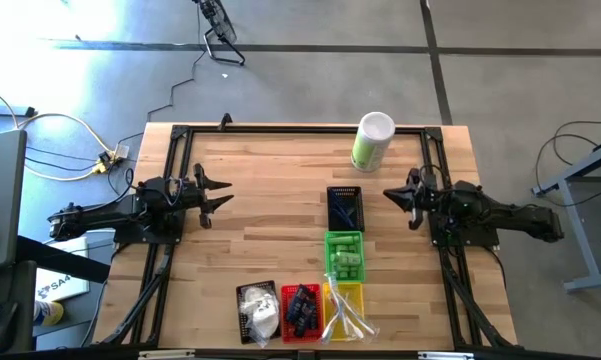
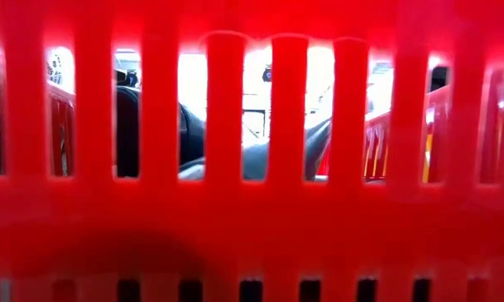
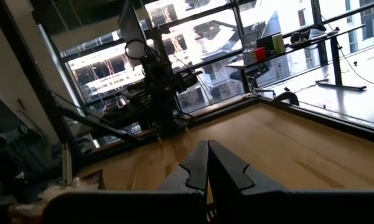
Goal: Pick & Place Travel size toiletries
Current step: Return to Home Position
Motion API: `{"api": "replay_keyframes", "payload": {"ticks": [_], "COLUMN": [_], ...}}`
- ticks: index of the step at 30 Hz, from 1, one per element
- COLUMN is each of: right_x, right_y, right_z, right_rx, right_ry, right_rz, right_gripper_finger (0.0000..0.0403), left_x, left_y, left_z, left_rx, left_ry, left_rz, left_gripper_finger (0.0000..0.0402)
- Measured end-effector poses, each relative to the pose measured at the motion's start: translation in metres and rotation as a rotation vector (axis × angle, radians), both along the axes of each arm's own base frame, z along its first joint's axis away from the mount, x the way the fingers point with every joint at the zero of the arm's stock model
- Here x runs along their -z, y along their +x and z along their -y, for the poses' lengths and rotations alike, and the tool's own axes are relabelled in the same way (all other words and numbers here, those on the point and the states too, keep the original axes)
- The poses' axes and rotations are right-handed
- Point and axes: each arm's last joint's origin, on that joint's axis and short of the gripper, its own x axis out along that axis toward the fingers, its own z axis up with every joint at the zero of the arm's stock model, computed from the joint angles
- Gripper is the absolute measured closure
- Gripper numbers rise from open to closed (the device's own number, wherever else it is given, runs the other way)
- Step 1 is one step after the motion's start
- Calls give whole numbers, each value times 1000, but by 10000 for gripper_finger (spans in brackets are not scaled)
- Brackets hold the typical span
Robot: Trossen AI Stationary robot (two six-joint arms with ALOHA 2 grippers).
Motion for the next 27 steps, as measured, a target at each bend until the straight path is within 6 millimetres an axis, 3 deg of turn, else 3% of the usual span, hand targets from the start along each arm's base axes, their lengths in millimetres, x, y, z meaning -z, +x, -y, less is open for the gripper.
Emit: {"api": "replay_keyframes", "payload": {"ticks": [15,27], "right_x": [8,11], "right_y": [2,2], "right_z": [-4,-1], "right_rx": [-127,-51], "right_ry": [-141,-114], "right_rz": [-94,-124], "right_gripper_finger": [400,400], "left_x": [0,0], "left_y": [0,0], "left_z": [0,0], "left_rx": [0,0], "left_ry": [0,0], "left_rz": [0,0], "left_gripper_finger": [250,250]}}
